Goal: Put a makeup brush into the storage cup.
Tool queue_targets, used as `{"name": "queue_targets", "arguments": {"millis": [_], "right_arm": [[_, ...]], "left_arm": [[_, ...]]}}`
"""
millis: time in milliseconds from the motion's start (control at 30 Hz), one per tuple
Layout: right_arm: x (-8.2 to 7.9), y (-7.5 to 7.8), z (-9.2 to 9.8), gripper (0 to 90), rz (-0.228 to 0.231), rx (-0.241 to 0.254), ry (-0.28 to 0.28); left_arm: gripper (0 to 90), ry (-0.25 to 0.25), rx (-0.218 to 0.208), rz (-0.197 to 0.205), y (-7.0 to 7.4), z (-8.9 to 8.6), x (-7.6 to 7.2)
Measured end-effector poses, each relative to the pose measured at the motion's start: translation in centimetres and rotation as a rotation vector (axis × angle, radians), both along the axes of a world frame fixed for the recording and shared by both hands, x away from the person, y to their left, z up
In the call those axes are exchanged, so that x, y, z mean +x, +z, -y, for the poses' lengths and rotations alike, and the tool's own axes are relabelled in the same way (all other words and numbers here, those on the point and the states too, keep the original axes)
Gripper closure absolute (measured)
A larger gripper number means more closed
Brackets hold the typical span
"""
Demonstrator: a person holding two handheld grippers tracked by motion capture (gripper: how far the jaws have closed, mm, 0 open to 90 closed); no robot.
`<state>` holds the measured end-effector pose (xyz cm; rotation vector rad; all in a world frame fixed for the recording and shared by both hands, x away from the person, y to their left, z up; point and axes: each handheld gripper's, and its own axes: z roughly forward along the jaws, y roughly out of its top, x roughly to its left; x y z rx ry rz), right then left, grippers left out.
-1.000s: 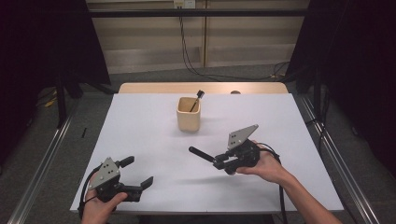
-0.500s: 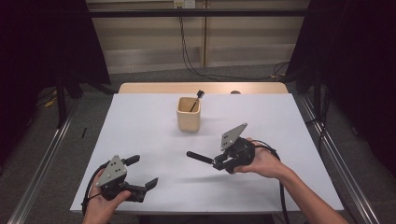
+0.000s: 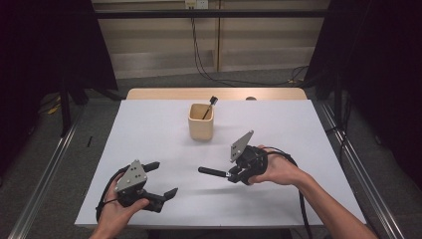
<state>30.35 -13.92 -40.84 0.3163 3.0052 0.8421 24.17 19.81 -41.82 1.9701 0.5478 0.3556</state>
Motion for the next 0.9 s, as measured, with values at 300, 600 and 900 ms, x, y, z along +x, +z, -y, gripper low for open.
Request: {"name": "queue_targets", "arguments": {"millis": [300,600,900], "right_arm": [[0.0,-0.1,-0.4,71.9,-0.019,-0.036,0.025],[0.1,0.0,-0.6,71.9,-0.028,-0.050,0.041],[0.0,-0.1,-1.2,71.9,-0.036,-0.078,0.071]], "left_arm": [[3.5,-0.049,0.013,-0.011,0.6,1.4,0.7],[3.5,-0.090,0.037,-0.034,1.1,2.4,1.1],[3.5,-0.131,0.060,-0.061,1.2,3.4,1.5]]}}
